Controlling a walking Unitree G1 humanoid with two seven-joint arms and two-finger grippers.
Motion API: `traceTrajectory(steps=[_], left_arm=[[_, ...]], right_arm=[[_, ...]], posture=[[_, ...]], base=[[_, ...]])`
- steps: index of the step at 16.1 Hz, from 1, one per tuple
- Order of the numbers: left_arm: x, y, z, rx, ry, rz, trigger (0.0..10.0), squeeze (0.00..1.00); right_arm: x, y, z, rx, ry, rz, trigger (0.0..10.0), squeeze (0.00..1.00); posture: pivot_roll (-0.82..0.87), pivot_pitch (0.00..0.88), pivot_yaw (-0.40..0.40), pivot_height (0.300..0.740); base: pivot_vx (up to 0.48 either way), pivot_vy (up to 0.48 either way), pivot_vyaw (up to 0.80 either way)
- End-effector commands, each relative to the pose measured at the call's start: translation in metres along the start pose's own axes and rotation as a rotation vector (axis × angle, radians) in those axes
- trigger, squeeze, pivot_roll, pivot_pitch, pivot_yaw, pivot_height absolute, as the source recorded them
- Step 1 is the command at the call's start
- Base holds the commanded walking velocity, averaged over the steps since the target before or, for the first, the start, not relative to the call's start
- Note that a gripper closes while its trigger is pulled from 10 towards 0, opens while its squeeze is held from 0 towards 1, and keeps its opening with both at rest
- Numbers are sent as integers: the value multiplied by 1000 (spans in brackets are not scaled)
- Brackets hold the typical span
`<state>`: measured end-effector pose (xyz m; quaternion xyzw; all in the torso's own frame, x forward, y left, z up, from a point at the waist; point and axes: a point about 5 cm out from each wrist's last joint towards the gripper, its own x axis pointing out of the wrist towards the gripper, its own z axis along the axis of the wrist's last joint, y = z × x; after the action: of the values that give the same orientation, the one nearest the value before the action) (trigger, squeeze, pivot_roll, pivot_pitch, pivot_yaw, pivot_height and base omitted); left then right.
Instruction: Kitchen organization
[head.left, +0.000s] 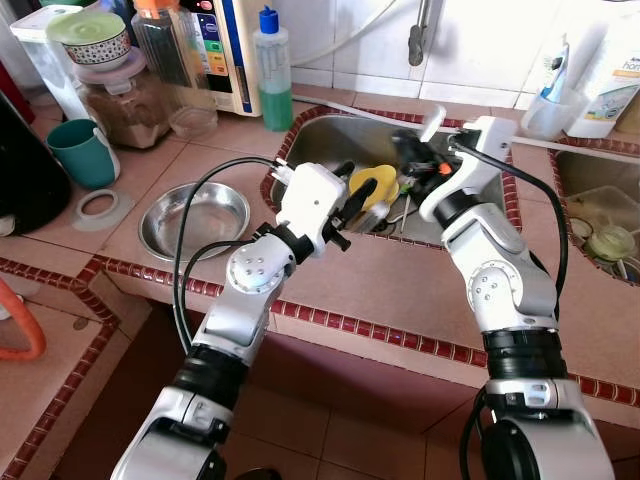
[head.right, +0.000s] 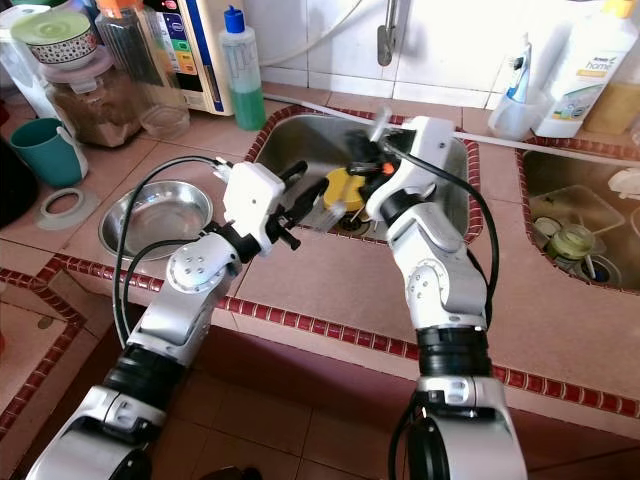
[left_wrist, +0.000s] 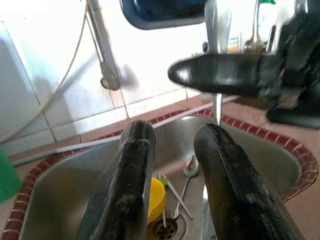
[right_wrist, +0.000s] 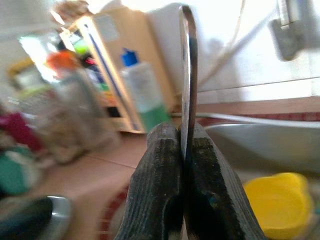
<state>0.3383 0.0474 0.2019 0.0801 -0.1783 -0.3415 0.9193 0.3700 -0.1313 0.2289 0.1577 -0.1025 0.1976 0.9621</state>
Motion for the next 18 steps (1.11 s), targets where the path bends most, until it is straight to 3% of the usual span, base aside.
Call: traceTrajectory(steps=[1, 5, 10, 13, 18], left_arm=[[-2, 1, 3, -4, -8, 0, 10000, 1000], [-14, 7, 7, -15, -23, 68, 10000, 1000], [-36, -6, 9, -49, 3, 77, 10000, 1000], [-45, -14, 3, -35, 46, 64, 10000, 1000], [-54, -10, 2, -20, 88, 84, 10000, 1000]], right_arm=[[4, 1, 5, -34, -22, -9, 0, 0], [10, -8, -21, -224, 50, -34, 0, 0], [16, -7, -46, -443, 140, 21, 0, 0], [13, -15, -55, -562, 199, 13, 0, 0], [3, -29, -68, -761, 306, 13, 0, 0]], posture=[[14, 123, 42, 740], [37, 119, 41, 740], [83, 122, 37, 740], [98, 122, 43, 740], [116, 122, 47, 740]], base=[[0, 0, 0], [0, 0, 0], [0, 0, 0], [0, 0, 0], [0, 0, 0]])
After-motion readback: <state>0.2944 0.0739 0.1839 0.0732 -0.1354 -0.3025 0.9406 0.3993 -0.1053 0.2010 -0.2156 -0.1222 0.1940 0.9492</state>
